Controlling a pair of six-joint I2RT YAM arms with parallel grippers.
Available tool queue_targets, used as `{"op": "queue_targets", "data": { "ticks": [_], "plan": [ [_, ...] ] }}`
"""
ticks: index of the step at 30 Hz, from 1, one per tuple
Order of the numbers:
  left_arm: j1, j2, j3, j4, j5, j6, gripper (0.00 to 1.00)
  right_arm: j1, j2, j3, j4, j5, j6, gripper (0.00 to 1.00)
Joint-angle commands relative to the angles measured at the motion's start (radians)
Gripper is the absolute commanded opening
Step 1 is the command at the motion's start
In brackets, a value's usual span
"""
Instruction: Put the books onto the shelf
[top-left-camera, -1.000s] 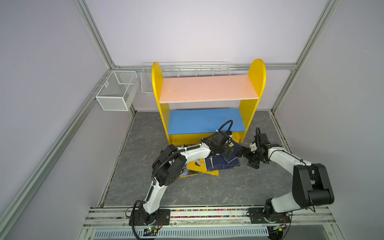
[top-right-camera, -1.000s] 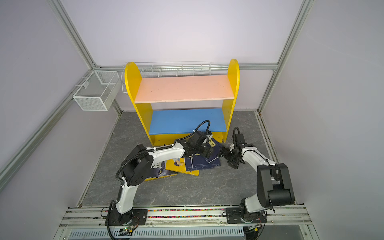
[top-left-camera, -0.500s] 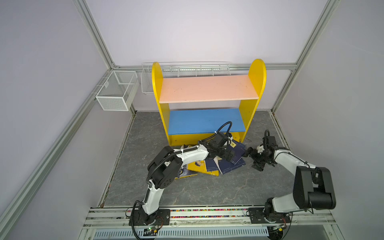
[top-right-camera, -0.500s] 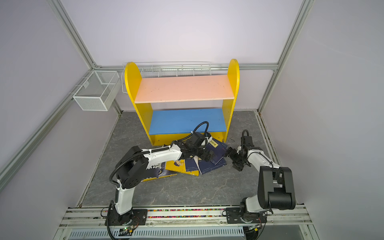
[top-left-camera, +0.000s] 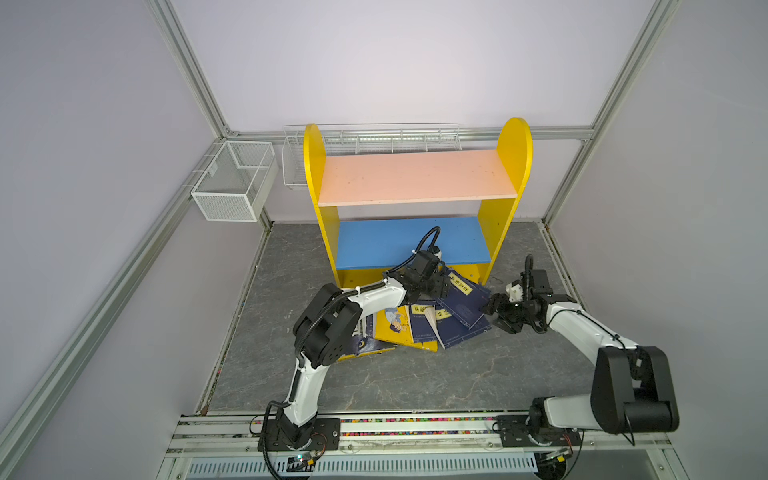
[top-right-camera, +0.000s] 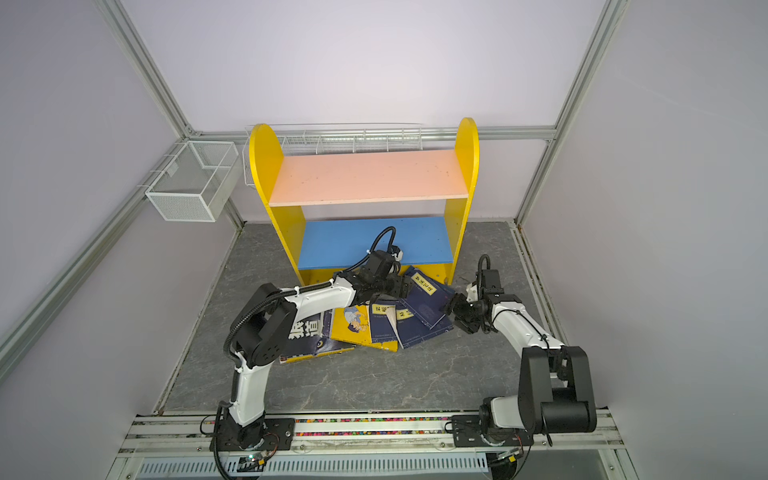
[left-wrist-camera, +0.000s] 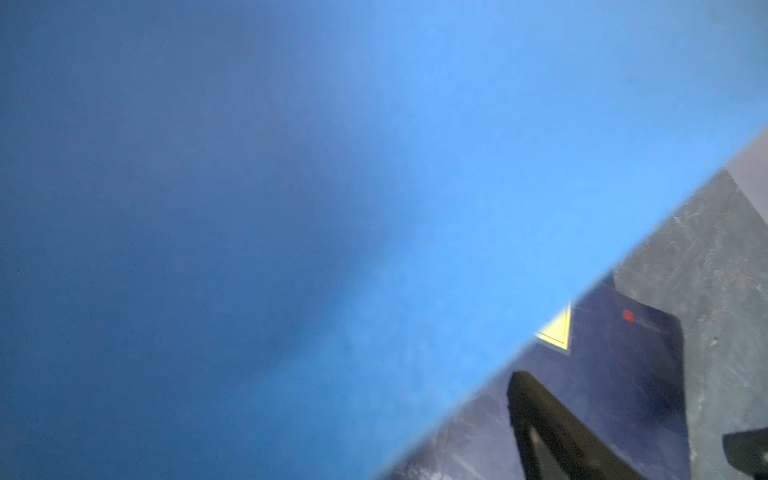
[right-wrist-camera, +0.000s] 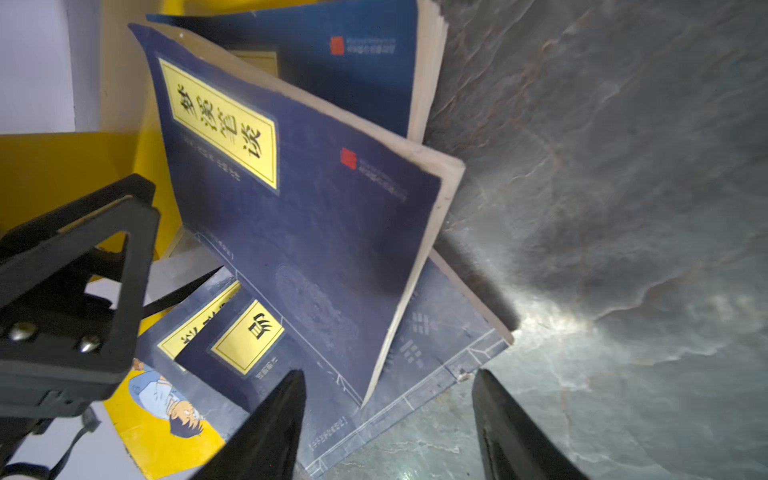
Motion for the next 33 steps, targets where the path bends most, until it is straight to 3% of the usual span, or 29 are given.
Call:
{"op": "queue_targets", "data": {
  "ticks": [1, 10, 20, 28, 33],
  "plan": [
    [-0.011, 0.017, 0.026, -0.02, -0.024, 0.006, 0.8, 0.021, 0.051, -0.016, 0.053, -0.073, 0.023, 0.64],
    [-0.066, 0.024, 0.021, -0.088, 0.039, 0.066, 0.68, 0.041, 0.109, -0.042, 0.142, -0.162, 0.094, 0.55],
    [-0.105, 0.003, 0.025, -0.175, 0.11, 0.103, 0.58, 0.006, 0.031, -0.077, 0.177, -0.211, 0.171, 0.42],
    [-0.105, -0.02, -0.003, -0.14, 0.192, 0.078, 0.56, -0.019, -0.086, -0.066, 0.169, -0.206, 0.184, 0.22],
    [-0.103, -0.059, -0.032, -0.088, 0.186, 0.053, 0.57, -0.019, -0.132, -0.05, 0.132, -0.159, 0.16, 0.07]
  ]
}}
